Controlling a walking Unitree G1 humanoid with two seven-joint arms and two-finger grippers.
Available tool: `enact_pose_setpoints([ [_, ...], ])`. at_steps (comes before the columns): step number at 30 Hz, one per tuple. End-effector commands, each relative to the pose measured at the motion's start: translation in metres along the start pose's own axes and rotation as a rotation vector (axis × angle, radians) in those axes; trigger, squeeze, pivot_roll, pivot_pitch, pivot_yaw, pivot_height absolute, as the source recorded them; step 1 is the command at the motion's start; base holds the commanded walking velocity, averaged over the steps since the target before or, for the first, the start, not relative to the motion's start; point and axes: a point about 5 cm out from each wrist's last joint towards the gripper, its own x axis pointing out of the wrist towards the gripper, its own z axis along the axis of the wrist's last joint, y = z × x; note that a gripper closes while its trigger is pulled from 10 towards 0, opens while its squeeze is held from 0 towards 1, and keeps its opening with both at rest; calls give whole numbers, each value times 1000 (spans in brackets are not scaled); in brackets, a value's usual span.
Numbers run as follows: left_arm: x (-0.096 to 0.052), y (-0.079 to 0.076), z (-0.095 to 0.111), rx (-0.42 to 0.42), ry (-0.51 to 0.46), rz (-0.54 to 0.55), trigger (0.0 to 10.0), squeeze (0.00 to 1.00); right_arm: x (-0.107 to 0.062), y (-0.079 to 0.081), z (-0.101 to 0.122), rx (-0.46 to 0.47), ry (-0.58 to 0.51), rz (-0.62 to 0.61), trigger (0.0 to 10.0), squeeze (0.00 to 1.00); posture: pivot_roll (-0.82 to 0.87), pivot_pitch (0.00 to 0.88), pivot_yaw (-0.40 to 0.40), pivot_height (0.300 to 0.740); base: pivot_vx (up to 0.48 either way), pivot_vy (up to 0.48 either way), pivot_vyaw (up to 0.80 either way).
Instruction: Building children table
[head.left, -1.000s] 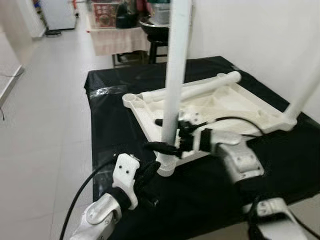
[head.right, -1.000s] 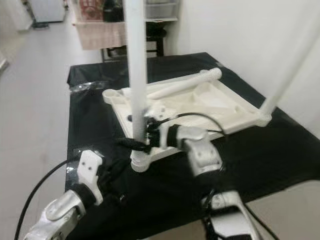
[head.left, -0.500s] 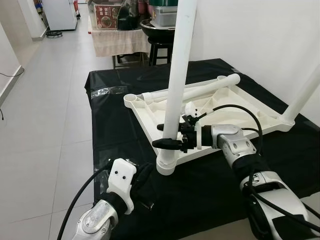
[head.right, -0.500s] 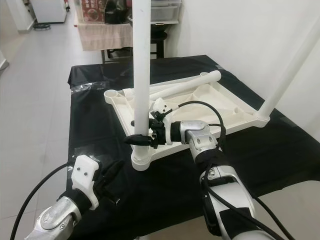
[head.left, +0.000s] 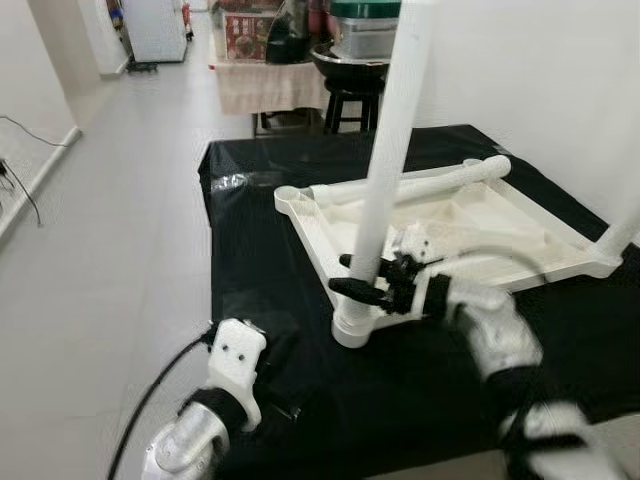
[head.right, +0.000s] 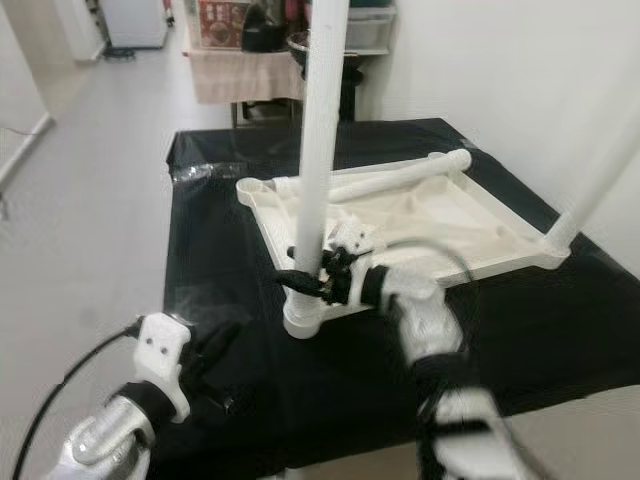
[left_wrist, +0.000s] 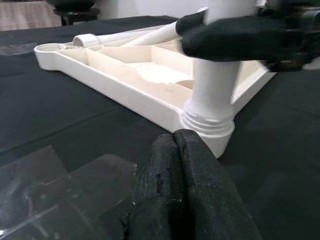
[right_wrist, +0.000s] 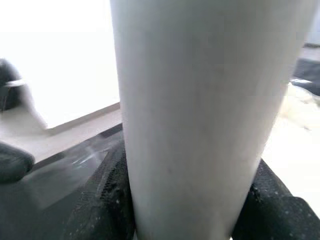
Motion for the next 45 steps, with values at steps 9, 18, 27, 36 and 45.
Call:
enact_pose_setpoints([
  [9, 6, 4, -7, -11, 48, -20, 10000, 0, 23, 33, -22, 73, 99, -341, 0, 0, 6, 59, -31, 740, 0, 0, 0],
  [18, 7, 5, -8, -10, 53, 2, 10000, 0, 46, 2, -16, 157, 94, -371, 10000, 1000, 23, 42, -31, 740, 0, 0, 0],
  [27, 10, 5, -10, -16, 64, -11, 10000, 0, 57, 3, 30, 6, -18, 103, 10000, 0, 32, 22, -38, 740, 0, 0, 0],
  [36, 11, 4, -11, -17, 64, -9, 10000, 0, 45, -13, 29, -117, 174, 397, 8392, 0, 44, 21, -50, 740, 0, 0, 0],
  [45, 10, 3, -10, -14, 63, -11, 10000, 0, 39, -23, 31, -86, 181, 396, 0, 0, 55, 27, -50, 740, 0, 0, 0],
])
